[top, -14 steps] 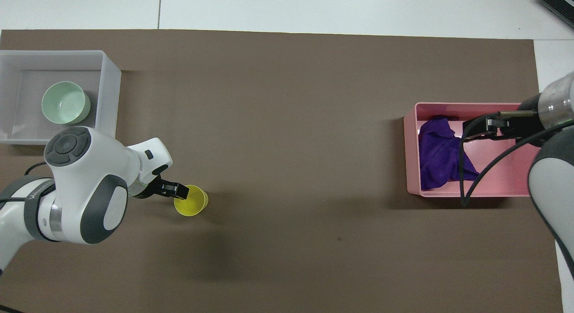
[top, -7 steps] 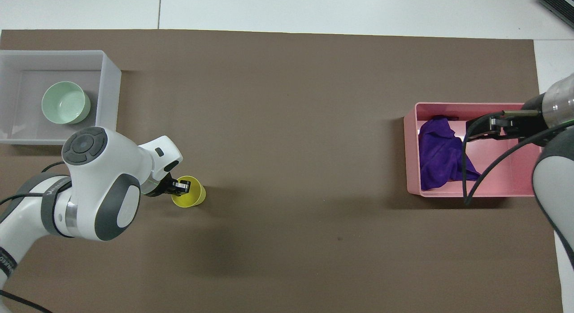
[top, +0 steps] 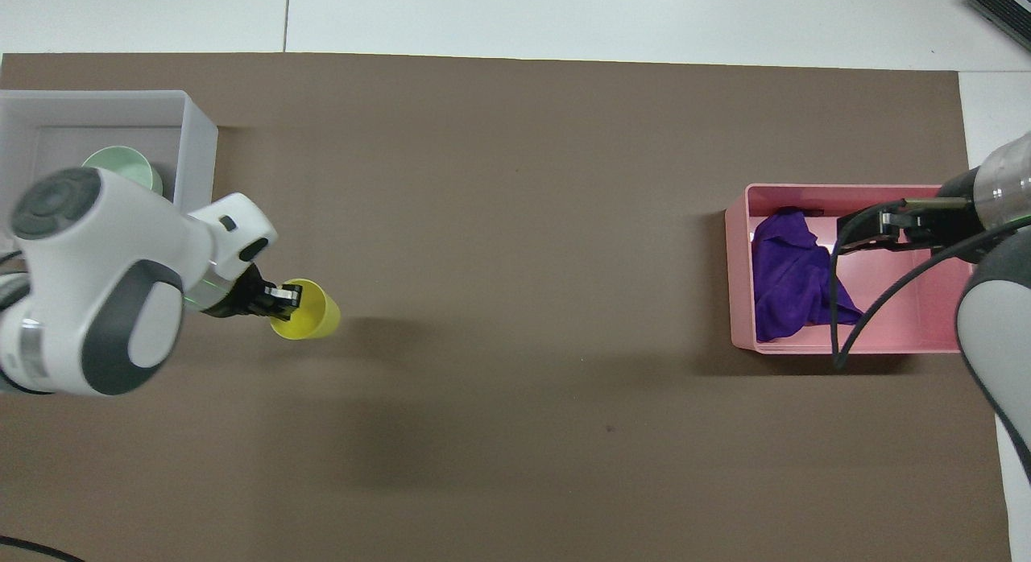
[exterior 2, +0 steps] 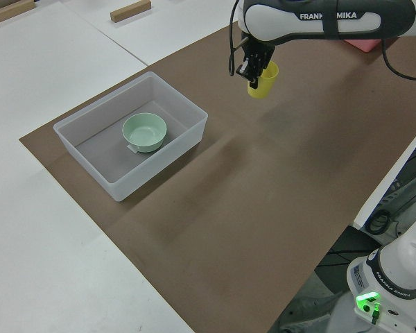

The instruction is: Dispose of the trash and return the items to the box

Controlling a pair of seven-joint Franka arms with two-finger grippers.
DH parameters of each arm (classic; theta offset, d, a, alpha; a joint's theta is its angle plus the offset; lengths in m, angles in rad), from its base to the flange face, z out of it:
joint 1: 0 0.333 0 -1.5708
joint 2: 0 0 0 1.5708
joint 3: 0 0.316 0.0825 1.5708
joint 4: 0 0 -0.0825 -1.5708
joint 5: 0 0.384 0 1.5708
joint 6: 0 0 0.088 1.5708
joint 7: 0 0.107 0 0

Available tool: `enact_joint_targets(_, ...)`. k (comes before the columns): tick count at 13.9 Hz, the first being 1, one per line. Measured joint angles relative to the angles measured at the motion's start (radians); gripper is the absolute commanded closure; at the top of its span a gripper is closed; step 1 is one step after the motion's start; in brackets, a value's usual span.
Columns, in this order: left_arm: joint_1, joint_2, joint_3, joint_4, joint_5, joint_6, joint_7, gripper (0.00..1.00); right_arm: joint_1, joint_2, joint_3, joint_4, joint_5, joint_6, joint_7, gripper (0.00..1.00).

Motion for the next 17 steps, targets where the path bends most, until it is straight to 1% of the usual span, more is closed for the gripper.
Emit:
enact_joint_targets(2,0.087,0.083,0.003,0.126,0.065,-0.002,0.037,1.0,0.0,0.0,0.0,0.0,0.0,0.0,0.0,0.0)
enact_joint_targets(5,0.156,0.265,0.003,0.283,0.135,0.027,0.095,1.0,0.0,0.0,0.0,0.0,0.0,0.0,0.0,0.0)
enact_joint_targets(6,0.172,0.315,0.003,0.309,0.139,0.07,0.111,1.0,0.0,0.0,0.0,0.0,0.0,0.0,0.0,0.0)
enact_joint_targets(8,0.199,0.389,0.003,0.333,0.141,0.153,0.131,1.0,0.0,0.0,0.0,0.0,0.0,0.0,0.0,0.0)
enact_joint_targets(11,0.209,0.449,0.0,0.342,0.141,0.19,0.138,1.0,0.0,0.0,0.0,0.0,0.0,0.0,0.0,0.0)
enact_joint_targets(12,0.209,0.459,-0.001,0.342,0.141,0.192,0.138,0.88,0.0,0.0,0.0,0.0,0.0,0.0,0.0,0.0)
enact_joint_targets(13,0.209,0.469,-0.001,0.342,0.141,0.192,0.138,0.39,0.0,0.0,0.0,0.0,0.0,0.0,0.0,0.0)
enact_joint_targets(14,0.209,0.477,-0.001,0.342,0.141,0.195,0.138,0.0,0.0,0.0,0.0,0.0,0.0,0.0,0.0,0.0)
enact_joint_targets(17,0.208,0.482,-0.009,0.348,0.142,0.224,0.142,0.0,0.0,0.0,0.0,0.0,0.0,0.0,0.0,0.0)
